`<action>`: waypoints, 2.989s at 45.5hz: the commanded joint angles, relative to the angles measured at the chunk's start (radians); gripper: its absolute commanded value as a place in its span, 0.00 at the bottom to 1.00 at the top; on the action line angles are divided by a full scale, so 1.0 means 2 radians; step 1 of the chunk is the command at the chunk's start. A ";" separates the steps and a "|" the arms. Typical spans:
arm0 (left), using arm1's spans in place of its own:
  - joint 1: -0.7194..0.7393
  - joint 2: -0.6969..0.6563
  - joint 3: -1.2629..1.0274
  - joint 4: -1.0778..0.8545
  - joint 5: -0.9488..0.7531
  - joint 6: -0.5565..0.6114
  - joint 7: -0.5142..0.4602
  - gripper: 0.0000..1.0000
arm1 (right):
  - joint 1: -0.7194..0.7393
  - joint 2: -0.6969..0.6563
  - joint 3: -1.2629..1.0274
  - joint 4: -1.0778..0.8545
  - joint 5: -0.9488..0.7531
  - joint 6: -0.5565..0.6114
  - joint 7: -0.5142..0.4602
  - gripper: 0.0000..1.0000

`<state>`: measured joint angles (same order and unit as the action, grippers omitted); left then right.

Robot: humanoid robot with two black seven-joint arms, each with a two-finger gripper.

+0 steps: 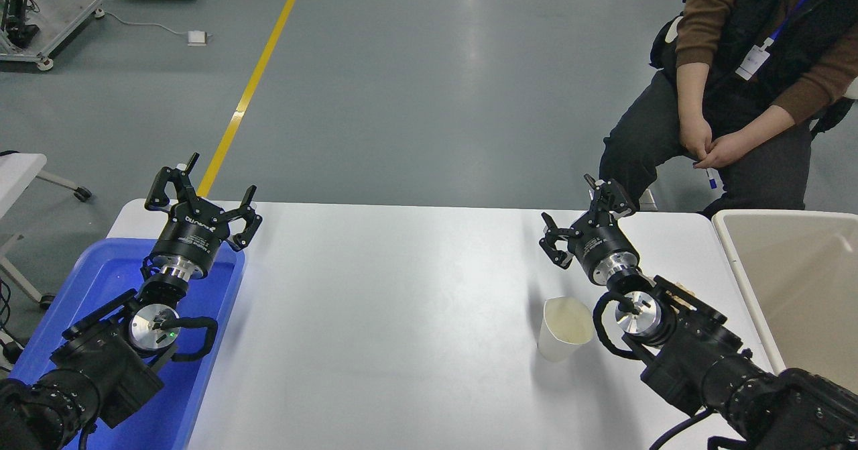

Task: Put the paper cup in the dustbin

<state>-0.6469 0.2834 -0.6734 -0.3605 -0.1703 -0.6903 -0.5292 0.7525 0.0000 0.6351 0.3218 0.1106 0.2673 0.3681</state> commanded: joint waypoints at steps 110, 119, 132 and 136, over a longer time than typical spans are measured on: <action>0.000 0.001 0.000 0.000 0.000 0.000 0.000 1.00 | 0.177 -0.459 -0.431 0.478 -0.508 -0.036 -0.005 1.00; 0.001 0.001 0.000 0.000 0.000 0.000 0.000 1.00 | 0.286 -0.430 -0.567 0.478 -0.517 -0.031 -0.005 1.00; 0.000 0.001 0.000 0.000 0.000 0.000 0.000 1.00 | 0.374 -0.335 -0.680 0.470 -0.517 -0.017 -0.006 1.00; 0.001 0.001 0.000 0.000 0.000 0.000 0.000 1.00 | 0.385 -0.310 -0.696 0.463 -0.515 -0.012 -0.006 1.00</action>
<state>-0.6468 0.2854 -0.6735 -0.3605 -0.1702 -0.6904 -0.5292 1.4043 -0.7494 -0.6015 1.2661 -0.9105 0.2230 0.3576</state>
